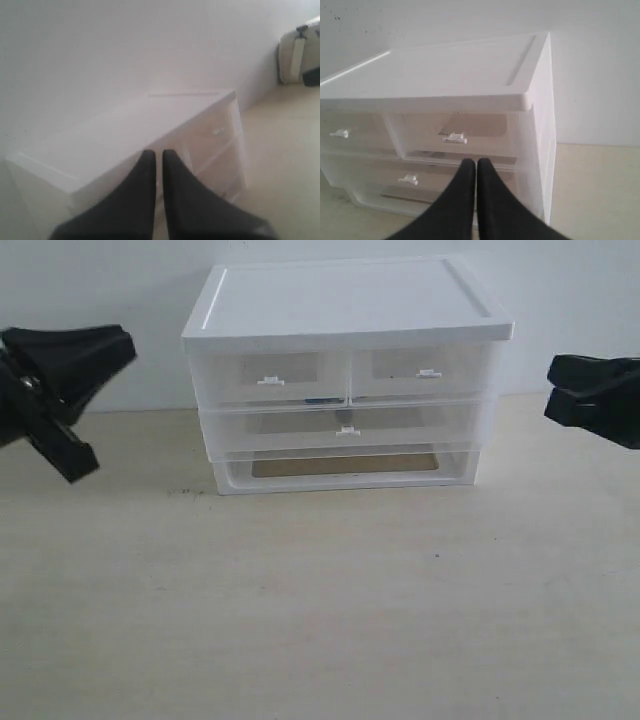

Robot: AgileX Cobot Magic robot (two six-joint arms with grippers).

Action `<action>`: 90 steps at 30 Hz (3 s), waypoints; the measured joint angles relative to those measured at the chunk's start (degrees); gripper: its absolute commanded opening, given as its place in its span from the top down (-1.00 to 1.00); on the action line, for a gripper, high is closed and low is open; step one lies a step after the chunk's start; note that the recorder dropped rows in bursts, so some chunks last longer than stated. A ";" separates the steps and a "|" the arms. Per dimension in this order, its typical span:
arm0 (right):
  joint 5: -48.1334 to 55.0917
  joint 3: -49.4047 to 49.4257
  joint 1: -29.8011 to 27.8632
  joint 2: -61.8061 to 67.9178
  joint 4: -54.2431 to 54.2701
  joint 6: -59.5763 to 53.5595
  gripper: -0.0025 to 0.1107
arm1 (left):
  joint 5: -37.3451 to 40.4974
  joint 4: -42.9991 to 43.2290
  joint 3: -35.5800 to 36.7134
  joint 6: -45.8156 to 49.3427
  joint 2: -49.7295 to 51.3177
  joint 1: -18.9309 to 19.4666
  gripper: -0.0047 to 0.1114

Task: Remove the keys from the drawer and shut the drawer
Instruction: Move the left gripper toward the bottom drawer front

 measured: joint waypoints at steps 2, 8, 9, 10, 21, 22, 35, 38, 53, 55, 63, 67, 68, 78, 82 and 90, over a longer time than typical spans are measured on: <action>-1.01 -1.83 0.00 3.34 -0.95 0.48 0.96 | 0.00 0.05 -1.47 4.09 4.86 -1.44 0.84; -1.72 -7.34 0.00 12.36 -2.24 1.16 0.96 | 0.00 -0.68 -6.29 9.37 16.54 -3.39 0.84; -1.84 -8.67 0.00 14.06 -2.39 1.38 0.96 | 0.00 -0.77 -7.03 9.60 18.10 -3.39 0.84; -1.84 -9.61 0.00 15.16 -2.51 1.38 0.96 | 0.00 -0.77 -7.69 10.15 19.51 -3.39 0.84; -4.19 -21.23 0.00 26.99 -10.46 8.09 0.96 | 0.00 -0.92 -12.60 13.83 25.95 -3.39 0.84; -4.19 -22.03 0.00 27.67 -10.84 8.46 0.96 | 0.00 -0.95 -12.72 13.83 26.09 -3.39 0.84; -4.42 -27.17 0.00 32.28 -14.16 10.69 0.96 | 0.00 -1.06 -13.07 15.37 26.45 -5.34 0.84; -4.56 -27.53 0.00 32.61 -14.68 10.57 0.96 | -0.12 -1.06 -13.07 19.56 27.13 -7.26 0.84; -4.84 -27.85 0.00 32.98 -15.41 10.57 0.96 | 8.65 -1.06 -25.15 42.92 34.12 -18.10 0.11; -4.84 -27.87 0.00 32.98 -15.41 10.57 0.96 | 10.03 -1.06 -27.12 43.73 35.71 -19.08 0.01; -4.84 -27.87 0.00 32.98 -15.52 10.68 0.96 | 11.40 -1.06 -34.26 60.31 42.65 -22.45 -0.02; -4.84 -27.96 0.00 32.98 -15.52 10.68 0.96 | 12.12 -4.23 -36.23 73.84 45.85 -23.12 -0.02; -4.84 -27.96 0.00 32.98 -15.52 10.68 0.96 | 12.12 -5.55 -36.80 76.72 46.60 -23.12 -0.02; -4.84 -27.96 0.00 32.98 -15.63 10.68 0.96 | 13.23 -9.56 -43.01 81.02 50.99 -23.24 -0.02; -4.84 -27.96 0.00 32.98 -15.63 10.68 0.96 | 14.55 -9.71 -44.71 81.56 52.79 -23.40 0.10; -4.84 -27.96 0.00 32.98 -15.63 10.68 0.96 | 14.10 -14.05 -44.96 91.26 53.28 -23.72 0.72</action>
